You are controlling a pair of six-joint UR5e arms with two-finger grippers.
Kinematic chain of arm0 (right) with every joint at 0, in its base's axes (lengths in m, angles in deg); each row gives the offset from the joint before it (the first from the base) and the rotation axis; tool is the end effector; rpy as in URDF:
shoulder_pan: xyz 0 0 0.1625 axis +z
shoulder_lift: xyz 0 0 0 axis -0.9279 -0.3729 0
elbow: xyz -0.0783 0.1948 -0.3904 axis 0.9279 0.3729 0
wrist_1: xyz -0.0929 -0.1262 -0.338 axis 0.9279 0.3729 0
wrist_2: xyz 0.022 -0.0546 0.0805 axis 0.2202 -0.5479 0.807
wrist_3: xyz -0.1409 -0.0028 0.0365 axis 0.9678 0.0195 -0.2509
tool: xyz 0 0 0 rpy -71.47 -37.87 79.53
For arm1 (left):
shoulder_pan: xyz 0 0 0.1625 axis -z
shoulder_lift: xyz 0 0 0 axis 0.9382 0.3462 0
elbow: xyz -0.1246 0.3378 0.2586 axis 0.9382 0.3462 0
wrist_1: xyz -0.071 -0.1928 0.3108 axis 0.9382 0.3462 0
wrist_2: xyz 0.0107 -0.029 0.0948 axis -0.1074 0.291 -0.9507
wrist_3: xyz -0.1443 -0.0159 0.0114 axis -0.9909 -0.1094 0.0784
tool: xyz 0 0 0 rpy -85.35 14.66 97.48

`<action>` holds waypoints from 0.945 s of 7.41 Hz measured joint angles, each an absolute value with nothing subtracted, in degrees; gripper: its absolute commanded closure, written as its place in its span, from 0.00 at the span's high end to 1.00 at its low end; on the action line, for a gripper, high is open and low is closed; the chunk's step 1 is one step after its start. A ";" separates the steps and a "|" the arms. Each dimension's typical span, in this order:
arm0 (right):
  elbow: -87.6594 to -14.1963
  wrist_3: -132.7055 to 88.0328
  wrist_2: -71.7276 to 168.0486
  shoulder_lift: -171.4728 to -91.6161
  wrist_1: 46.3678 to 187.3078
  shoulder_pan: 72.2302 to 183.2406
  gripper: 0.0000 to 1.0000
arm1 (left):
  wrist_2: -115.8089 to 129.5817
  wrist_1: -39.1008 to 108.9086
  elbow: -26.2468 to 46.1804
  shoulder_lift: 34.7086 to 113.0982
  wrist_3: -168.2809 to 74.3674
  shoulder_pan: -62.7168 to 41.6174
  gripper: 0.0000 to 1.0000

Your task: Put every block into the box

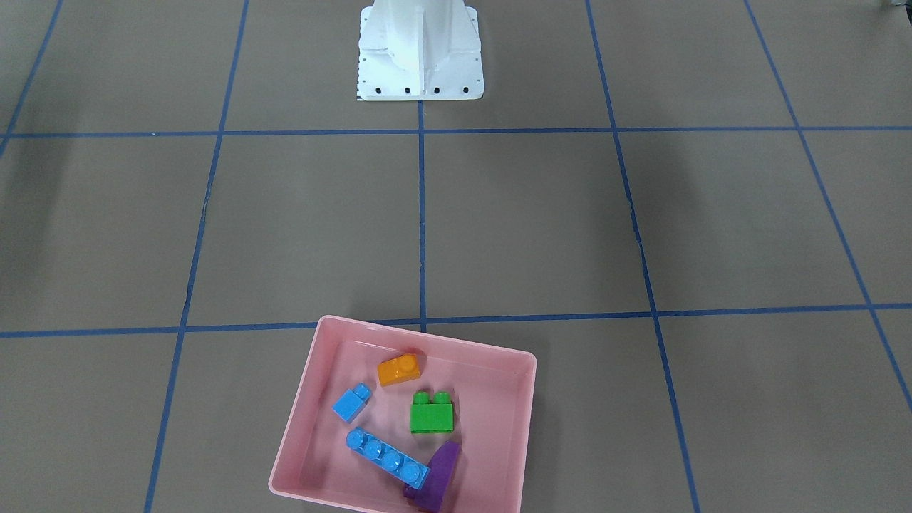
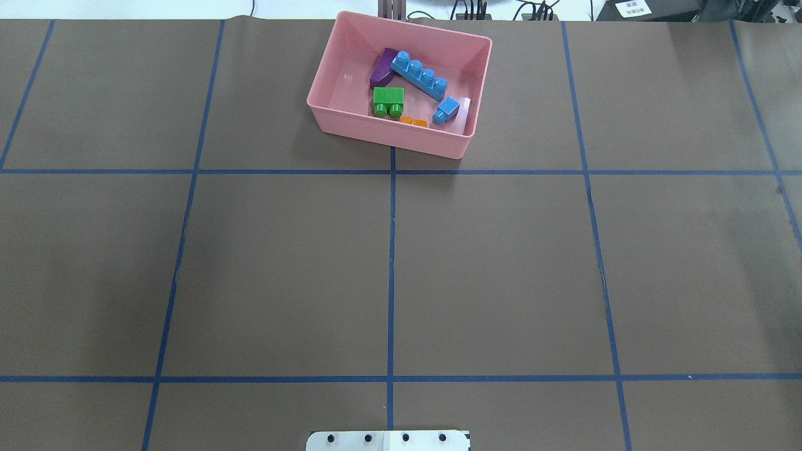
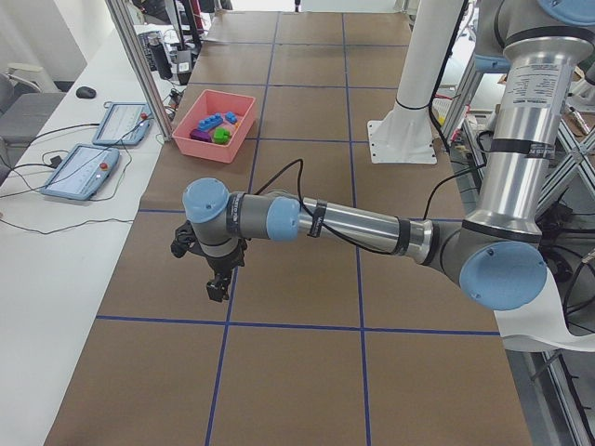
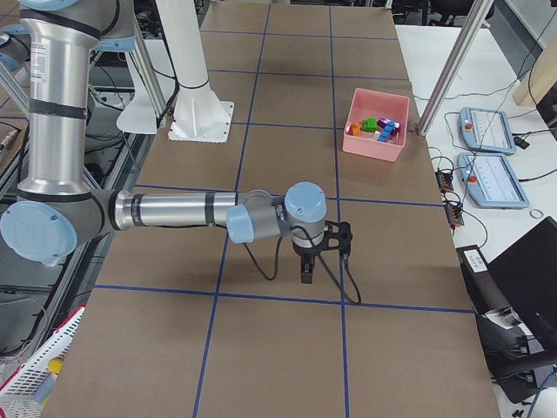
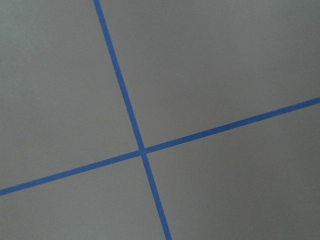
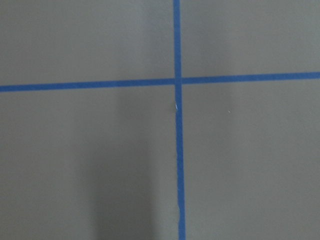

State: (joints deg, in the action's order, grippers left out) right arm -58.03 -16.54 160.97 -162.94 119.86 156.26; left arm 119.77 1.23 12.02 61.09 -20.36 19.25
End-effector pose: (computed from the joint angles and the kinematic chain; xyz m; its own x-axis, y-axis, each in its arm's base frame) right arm 0.0167 -0.3768 0.6891 0.6866 0.0506 0.7253 -0.0974 0.9950 0.0228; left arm -0.0226 -0.4996 0.6432 0.6948 0.2465 -0.6757 -0.1639 0.9690 0.1849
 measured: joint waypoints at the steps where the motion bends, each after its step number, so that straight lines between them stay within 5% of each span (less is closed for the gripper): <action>1: -58.06 -14.08 161.30 -165.08 120.05 157.45 1.00 | 119.71 1.26 12.11 60.27 -20.36 19.40 1.00; 7: -58.37 -9.98 162.36 -162.13 125.22 156.92 1.00 | 119.67 1.24 12.12 59.67 -20.89 19.45 1.00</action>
